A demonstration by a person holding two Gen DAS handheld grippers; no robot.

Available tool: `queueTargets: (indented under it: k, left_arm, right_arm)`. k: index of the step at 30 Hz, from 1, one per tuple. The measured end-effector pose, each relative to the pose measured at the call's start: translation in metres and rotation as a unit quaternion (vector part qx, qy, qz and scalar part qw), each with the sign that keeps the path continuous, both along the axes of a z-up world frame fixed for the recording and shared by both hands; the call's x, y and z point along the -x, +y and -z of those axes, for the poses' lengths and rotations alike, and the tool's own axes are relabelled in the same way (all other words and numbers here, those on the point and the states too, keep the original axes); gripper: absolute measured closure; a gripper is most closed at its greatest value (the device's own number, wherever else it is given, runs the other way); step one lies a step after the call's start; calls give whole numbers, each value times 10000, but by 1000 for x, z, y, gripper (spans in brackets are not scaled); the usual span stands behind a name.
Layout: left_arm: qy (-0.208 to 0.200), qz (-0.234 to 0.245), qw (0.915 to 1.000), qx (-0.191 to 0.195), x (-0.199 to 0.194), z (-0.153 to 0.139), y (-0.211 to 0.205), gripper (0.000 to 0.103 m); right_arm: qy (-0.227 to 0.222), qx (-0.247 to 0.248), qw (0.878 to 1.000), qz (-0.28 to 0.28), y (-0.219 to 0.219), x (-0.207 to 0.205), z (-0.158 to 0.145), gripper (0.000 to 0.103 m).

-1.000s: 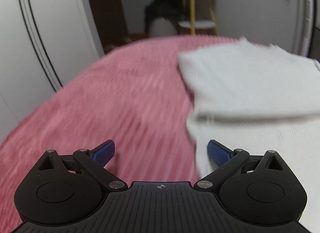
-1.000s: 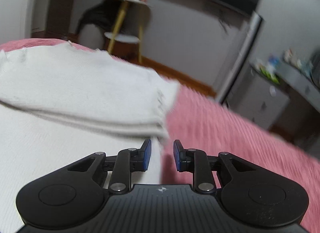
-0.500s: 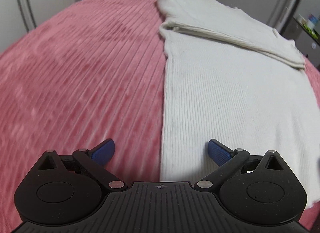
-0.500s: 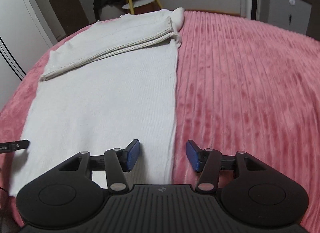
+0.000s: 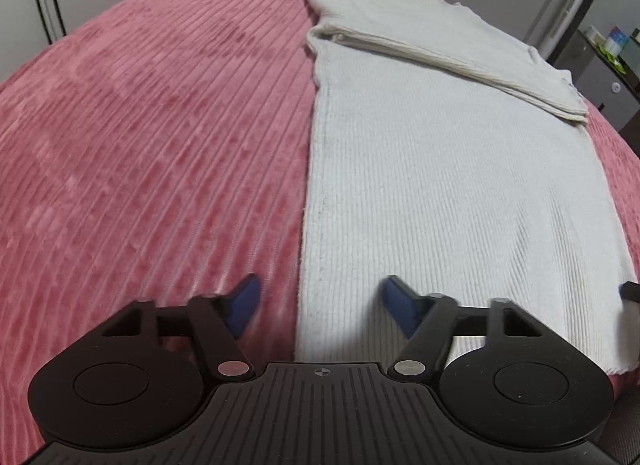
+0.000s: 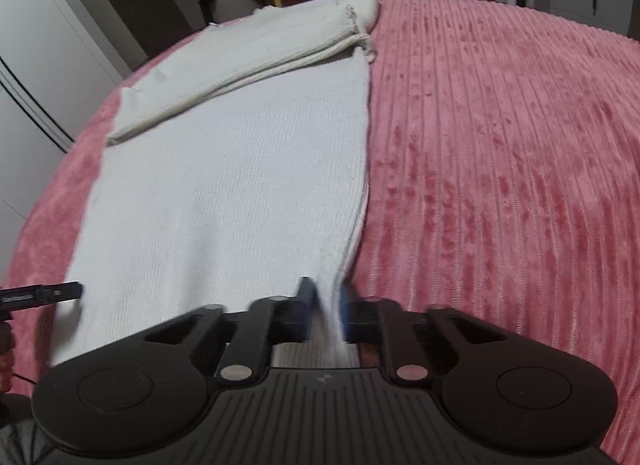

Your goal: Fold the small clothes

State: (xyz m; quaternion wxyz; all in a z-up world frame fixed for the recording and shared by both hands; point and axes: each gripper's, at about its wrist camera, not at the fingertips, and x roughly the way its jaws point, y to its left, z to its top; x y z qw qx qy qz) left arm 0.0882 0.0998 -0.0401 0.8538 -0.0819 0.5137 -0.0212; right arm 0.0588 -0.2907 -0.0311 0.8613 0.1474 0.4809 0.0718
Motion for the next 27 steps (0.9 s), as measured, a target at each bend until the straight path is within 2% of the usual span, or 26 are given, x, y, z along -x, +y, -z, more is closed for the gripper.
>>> queueTargets:
  k: [1, 3, 5, 9, 11, 12, 14, 15, 16, 17, 18, 21, 27]
  left_arm:
    - [14, -10, 10000, 53, 0, 0, 2, 46]
    - [58, -29, 9998, 188, 1, -2, 6, 47]
    - [111, 0, 9996, 246, 1, -1, 9, 46]
    - [309, 297, 9985, 331, 3, -2, 7, 34]
    - [399, 539, 9971, 368, 5, -3, 4, 35]
    - [450, 629, 9963, 378, 5, -2, 2, 37]
    - [459, 677, 9965, 169, 5, -2, -1, 49]
    - [452, 694, 9965, 149, 4, -3, -1, 57]
    - [456, 667, 9966, 181, 4, -4, 0, 77]
    - [490, 657, 9962, 292, 2, -6, 2, 88]
    - [528, 653, 9954, 459, 1, -8, 4, 92]
    - [483, 664, 9941, 707, -3, -21, 6, 93]
    - [-52, 386, 9866, 1585, -31, -58, 16, 94]
  right_arm:
    - [-42, -45, 10000, 7, -1, 1, -2, 94]
    - [-89, -223, 9997, 6, -4, 4, -3, 93]
    - [-36, -325, 9995, 1, -7, 5, -3, 91]
    - [181, -493, 9984, -188, -5, 8, 3, 86]
    - [245, -477, 9981, -294, -2, 10, 5, 86]
    - [254, -465, 9980, -342, -1, 10, 5, 86]
    - [253, -475, 9977, -402, 1, 9, 6, 87]
    - [265, -474, 9977, -417, 2, 8, 7, 92]
    - [249, -495, 9975, -433, 2, 8, 6, 93]
    - [234, -545, 9972, -455, 2, 8, 6, 93]
    - [228, -618, 9968, -462, 2, 7, 5, 93]
    - [193, -1019, 9938, -411, 0, 5, 0, 94]
    - [-38, -1909, 9816, -79, -10, -17, -19, 94]
